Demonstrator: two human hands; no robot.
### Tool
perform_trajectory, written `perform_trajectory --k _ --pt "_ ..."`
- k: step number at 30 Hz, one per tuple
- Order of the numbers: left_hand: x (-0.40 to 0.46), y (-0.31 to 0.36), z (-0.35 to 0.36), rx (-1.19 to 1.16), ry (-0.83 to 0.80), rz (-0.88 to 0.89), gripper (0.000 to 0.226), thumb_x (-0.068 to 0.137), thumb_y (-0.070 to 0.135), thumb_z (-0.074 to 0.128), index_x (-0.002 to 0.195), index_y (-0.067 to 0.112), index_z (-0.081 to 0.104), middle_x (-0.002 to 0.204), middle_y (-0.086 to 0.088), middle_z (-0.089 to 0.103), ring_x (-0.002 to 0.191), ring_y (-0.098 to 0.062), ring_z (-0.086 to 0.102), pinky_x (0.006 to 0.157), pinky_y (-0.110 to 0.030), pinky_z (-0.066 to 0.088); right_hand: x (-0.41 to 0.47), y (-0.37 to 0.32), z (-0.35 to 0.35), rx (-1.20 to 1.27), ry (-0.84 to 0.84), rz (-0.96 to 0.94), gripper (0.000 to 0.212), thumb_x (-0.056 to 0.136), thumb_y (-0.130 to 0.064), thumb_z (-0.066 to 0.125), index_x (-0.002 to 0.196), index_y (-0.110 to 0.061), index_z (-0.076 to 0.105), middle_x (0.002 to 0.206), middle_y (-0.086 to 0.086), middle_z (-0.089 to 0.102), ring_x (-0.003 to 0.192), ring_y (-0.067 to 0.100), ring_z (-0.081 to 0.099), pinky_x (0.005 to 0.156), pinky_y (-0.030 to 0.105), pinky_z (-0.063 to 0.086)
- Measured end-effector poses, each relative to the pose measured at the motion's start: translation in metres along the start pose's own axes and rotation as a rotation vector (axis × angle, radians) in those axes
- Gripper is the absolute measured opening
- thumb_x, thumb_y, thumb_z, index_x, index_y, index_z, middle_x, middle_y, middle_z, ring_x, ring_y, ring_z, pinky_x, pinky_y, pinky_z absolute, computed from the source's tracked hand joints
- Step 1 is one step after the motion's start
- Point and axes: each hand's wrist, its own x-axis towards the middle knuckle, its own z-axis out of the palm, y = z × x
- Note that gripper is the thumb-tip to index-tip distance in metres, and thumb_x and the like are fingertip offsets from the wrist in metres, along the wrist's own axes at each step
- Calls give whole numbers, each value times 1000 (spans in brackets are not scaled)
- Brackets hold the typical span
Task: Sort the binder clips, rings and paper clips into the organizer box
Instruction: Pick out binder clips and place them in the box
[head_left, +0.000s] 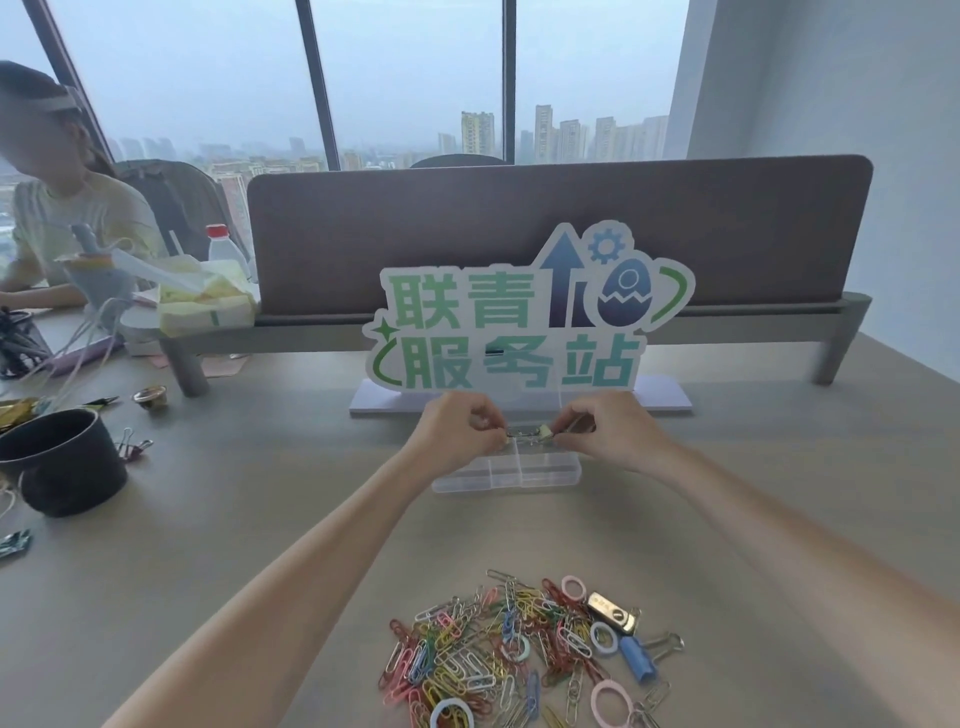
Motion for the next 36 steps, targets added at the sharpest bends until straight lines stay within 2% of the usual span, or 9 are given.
perform_trajectory --k 2,4,8,11,15,20,24,30,36 --pt "4 -2 7 41 11 41 17 75 20 80 90 18 71 86 3 71 82 -11 66 74 -19 53 2 5 1 -10 9 -15 13 76 -22 82 87 -16 77 83 -5 73 77 11 67 69 21 52" --pt "6 -2 12 70 19 59 15 76 19 79 90 17 72 85 4 71 79 -10 64 69 -9 46 2 8 2 -32 10 -22 11 77 -20 81 87 -17 77 79 -8 71 77 11 66 68 16 49" --pt "8 -1 22 109 36 71 10 77 19 78 85 19 72 79 8 67 72 -2 59 67 -8 44 3 14 7 -80 1 -26 10 79 -18 78 87 -24 77 77 -12 69 79 10 66 71 19 48" --pt "9 -1 28 129 15 68 11 77 23 78 84 21 71 75 11 65 66 6 55 60 -3 36 2 16 10 -76 6 -18 11 80 -22 77 88 -29 76 82 -11 72 78 7 64 74 23 50" --pt "11 -1 34 130 -1 63 7 78 23 77 83 22 72 79 10 67 74 -3 58 66 -12 40 1 21 14 -102 34 -35 11 82 -24 74 90 -29 76 86 -9 73 78 9 64 74 27 51" --pt "11 -4 34 170 -18 96 7 81 25 75 85 21 74 85 4 71 79 -7 60 72 -18 44 -1 26 17 -207 27 -116 14 86 -28 68 89 -17 76 95 -3 73 89 18 63 80 36 51" --pt "10 -2 34 242 -18 144 13 87 24 68 96 18 75 93 2 71 81 -8 58 74 -18 42 -2 26 19 -245 39 -165 20 90 -23 64 96 -11 78 111 -1 70 100 19 62 87 35 48" --pt "13 2 34 335 -87 188 17 89 30 66 101 21 75 98 -3 68 88 -21 62 84 -37 53 -2 29 21 -239 56 -166 20 89 -26 64 98 -13 78 111 -1 67 97 17 60 84 31 47" --pt "14 6 35 432 -162 223 18 92 21 60 103 17 74 112 1 59 97 -16 55 94 -31 46 -2 30 22 -247 64 -150 20 88 -27 66 97 -13 78 111 1 67 98 18 60 85 30 46"
